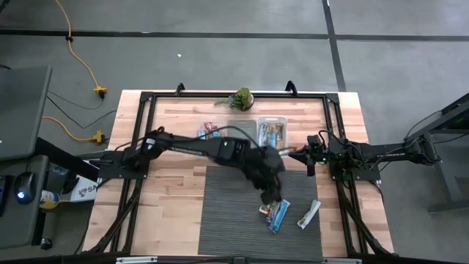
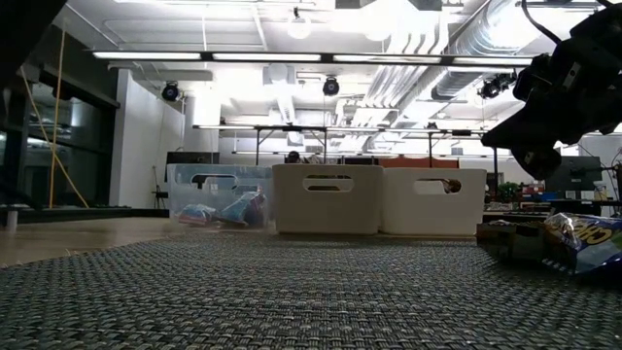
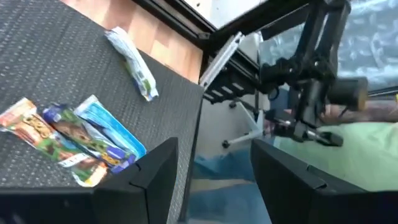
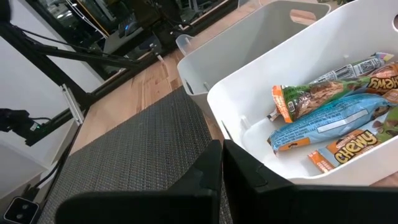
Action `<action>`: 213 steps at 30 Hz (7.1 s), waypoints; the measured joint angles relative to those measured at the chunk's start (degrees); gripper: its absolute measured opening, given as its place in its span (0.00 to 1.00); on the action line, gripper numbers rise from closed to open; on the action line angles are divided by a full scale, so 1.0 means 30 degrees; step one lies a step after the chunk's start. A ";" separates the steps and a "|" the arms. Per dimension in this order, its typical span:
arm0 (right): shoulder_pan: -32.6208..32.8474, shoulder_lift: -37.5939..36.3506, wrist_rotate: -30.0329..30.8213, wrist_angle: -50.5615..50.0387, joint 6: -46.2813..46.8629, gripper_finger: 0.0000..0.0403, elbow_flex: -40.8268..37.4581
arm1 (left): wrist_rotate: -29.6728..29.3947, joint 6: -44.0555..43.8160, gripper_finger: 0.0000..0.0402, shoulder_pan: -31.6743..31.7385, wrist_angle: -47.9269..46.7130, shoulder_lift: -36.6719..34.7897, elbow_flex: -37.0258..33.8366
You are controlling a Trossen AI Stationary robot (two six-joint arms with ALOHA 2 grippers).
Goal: Pick and place Granola Bars by type
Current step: Put the yellow granola bar into the white bin
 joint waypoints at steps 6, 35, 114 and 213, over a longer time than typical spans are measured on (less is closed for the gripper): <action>0.0002 0.0000 0.0000 -0.0005 0.0000 0.00 0.0000 | -0.3994 -0.2674 0.50 -0.0935 -0.0133 0.0867 -0.0001; 0.0004 0.0015 -0.0007 -0.0033 0.0003 0.00 0.0000 | -0.6962 -0.5481 0.50 -0.0144 -0.1867 0.6070 0.0022; 0.0004 0.0015 0.0000 0.0010 0.0000 0.00 0.0000 | -0.7583 -0.3163 0.28 0.0040 -0.1736 0.7763 0.0743; 0.0000 0.0000 0.0000 -0.0036 0.0000 0.00 0.0000 | -1.2699 -0.2667 0.28 0.6283 -0.1034 0.4030 -0.0131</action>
